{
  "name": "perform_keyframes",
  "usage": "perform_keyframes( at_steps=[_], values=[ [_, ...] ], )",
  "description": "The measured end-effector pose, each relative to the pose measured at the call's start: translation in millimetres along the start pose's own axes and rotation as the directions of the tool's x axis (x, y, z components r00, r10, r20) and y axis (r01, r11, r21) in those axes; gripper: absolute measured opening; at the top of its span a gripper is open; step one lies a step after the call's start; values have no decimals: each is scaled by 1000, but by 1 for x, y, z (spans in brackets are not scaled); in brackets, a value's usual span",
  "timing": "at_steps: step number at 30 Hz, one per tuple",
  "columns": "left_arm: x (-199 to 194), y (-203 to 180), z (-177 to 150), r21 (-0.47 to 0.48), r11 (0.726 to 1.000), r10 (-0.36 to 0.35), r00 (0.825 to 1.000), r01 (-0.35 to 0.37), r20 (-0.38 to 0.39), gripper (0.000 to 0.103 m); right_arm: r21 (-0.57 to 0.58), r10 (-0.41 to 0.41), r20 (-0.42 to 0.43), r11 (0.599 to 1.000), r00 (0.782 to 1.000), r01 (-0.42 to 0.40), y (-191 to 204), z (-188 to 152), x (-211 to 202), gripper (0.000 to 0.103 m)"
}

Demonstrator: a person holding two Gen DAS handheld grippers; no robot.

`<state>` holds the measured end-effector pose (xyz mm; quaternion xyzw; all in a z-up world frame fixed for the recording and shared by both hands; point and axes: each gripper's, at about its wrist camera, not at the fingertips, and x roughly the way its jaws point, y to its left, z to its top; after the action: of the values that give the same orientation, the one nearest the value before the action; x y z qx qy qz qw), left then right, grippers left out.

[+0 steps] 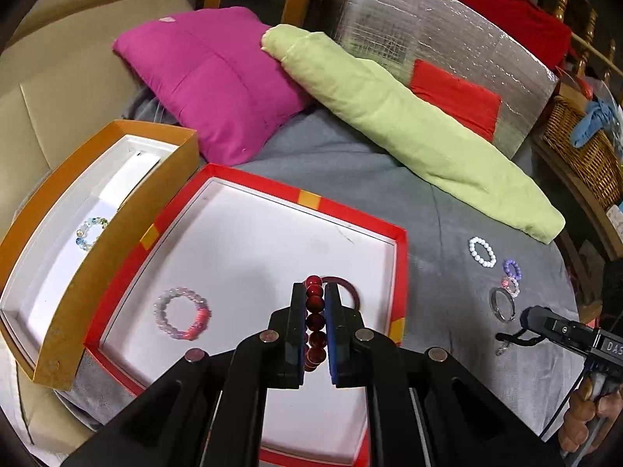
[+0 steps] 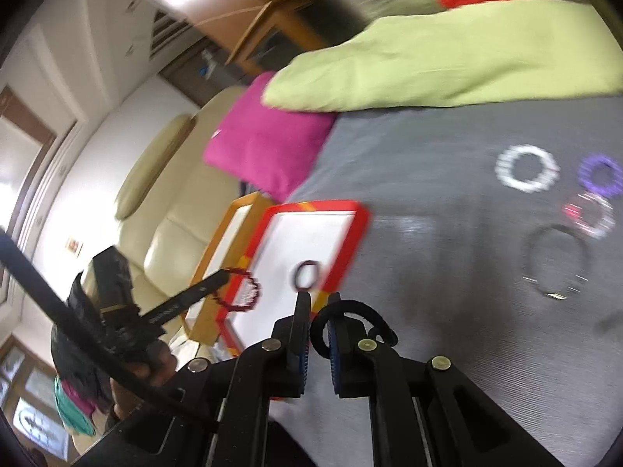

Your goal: Organize jewelry

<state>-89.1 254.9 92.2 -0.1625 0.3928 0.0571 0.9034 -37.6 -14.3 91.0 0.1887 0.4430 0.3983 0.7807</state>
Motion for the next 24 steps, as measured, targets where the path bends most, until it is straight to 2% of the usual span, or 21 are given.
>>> perform_keyframes(
  at_steps=[6, 11, 17, 24],
  values=[
    [6, 13, 6, -15, 999, -42, 999, 42, -3, 10, -41, 23, -67, 999, 998, -26, 41, 7, 49, 9],
    [17, 25, 15, -16, 999, -52, 999, 52, -11, 10, -61, 18, -125, 998, 992, -26, 59, 2, 81, 9],
    [36, 38, 20, 2, 999, -55, 998, 55, -35, 10, -87, -35, -199, 996, 979, 17, 69, -3, 119, 9],
    [53, 47, 23, 17, 997, -73, 996, 74, -54, 10, -144, -128, -270, 985, 954, 91, 74, -9, 142, 9]
  ],
)
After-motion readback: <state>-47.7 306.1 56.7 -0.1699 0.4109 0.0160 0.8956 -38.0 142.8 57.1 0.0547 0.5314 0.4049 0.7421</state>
